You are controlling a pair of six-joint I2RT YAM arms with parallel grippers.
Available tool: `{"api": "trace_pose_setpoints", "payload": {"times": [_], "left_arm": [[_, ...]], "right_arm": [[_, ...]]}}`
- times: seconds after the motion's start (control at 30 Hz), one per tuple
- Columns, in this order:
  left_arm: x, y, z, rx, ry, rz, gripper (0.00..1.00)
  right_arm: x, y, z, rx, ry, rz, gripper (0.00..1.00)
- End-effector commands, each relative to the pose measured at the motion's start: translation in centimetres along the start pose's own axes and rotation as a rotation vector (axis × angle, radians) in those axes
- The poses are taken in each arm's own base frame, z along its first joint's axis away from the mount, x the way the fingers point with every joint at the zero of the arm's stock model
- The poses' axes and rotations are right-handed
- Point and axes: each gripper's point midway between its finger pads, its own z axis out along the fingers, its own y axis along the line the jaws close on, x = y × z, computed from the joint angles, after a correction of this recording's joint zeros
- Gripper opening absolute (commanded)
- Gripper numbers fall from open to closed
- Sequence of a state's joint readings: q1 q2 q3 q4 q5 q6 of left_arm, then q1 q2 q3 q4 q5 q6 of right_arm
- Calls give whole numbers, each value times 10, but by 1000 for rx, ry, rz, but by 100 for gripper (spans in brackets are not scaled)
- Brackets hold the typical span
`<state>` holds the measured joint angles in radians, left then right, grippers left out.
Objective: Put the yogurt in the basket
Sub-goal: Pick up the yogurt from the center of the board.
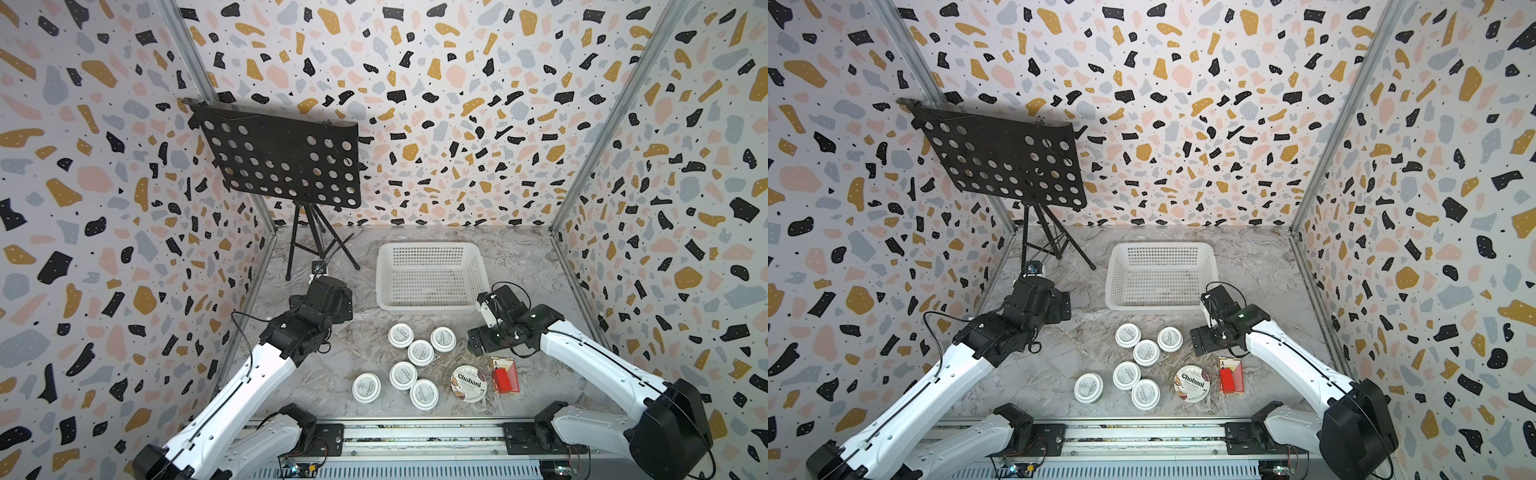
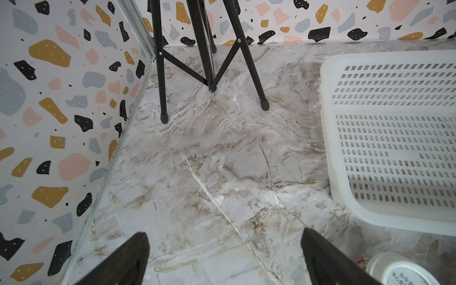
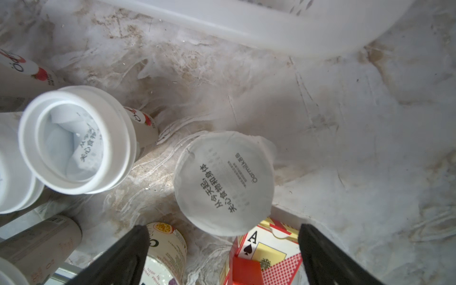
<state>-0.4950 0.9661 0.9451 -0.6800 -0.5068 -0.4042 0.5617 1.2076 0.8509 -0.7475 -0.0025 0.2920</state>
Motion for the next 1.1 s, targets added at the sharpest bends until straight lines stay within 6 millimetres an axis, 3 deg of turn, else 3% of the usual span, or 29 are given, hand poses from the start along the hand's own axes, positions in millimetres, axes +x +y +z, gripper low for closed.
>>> {"api": "trace_pose_setpoints", "payload": {"times": [0.0, 0.27, 1.07], "left_arm": [[-8, -8, -4, 41, 0, -14, 100], [-6, -13, -2, 58, 23, 12, 100], [-3, -19, 2, 75, 41, 26, 100]], "right_arm": [[-11, -1, -4, 19, -28, -37, 100], [-15, 6, 7, -9, -19, -54, 100], [-12, -7, 34, 121, 33, -107, 95]]}}
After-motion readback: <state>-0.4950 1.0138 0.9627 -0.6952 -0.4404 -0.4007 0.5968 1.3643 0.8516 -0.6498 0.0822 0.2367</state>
